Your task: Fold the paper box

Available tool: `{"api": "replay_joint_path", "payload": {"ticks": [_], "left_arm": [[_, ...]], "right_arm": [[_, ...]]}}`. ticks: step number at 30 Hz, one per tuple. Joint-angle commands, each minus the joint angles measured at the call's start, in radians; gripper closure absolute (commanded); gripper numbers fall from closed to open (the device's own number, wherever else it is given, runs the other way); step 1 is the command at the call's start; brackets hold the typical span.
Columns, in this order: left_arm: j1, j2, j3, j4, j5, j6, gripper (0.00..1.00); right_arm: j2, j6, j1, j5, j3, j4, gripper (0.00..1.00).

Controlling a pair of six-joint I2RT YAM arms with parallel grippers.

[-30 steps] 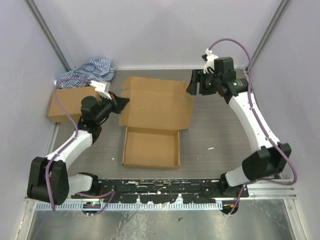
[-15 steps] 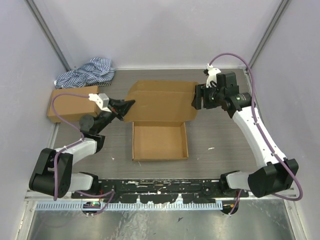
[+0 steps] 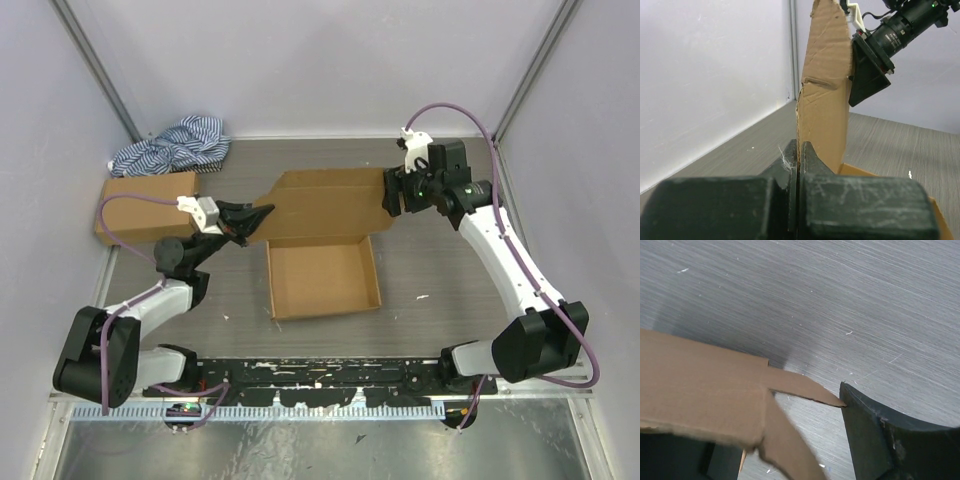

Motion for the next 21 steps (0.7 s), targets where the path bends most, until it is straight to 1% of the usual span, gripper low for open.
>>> {"api": "replay_joint_path", "payload": {"ticks": [1,5,12,19,21], "left_arm": [[-0.003,-0.022,-0.001,0.076,0.017,0.028,1.00],[-0.004,-0.010,0.000,0.076,0.011,0.023,1.00],[-0.003,0.002,0.009,0.048,0.008,0.006,1.00],[-0.006,-0.003,0.010,0.042,0.019,0.008,1.00],[-0.007,-0.005,0.008,0.042,0.019,0.008,1.00]], "right_arm": [[-0.046,-0.091,0.000,-0.111,-0.040,0.134,0.26],[-0.059,-0.095,0.000,-0.175,-0.040,0.127,0.29],[-0.040,-0.062,0.002,-0.244,-0.002,0.080,0.42],[0.002,-0.027,0.002,-0.167,-0.006,0.130,0.46],[0.016,-0.013,0.002,-0.148,-0.011,0.154,0.52]]}}
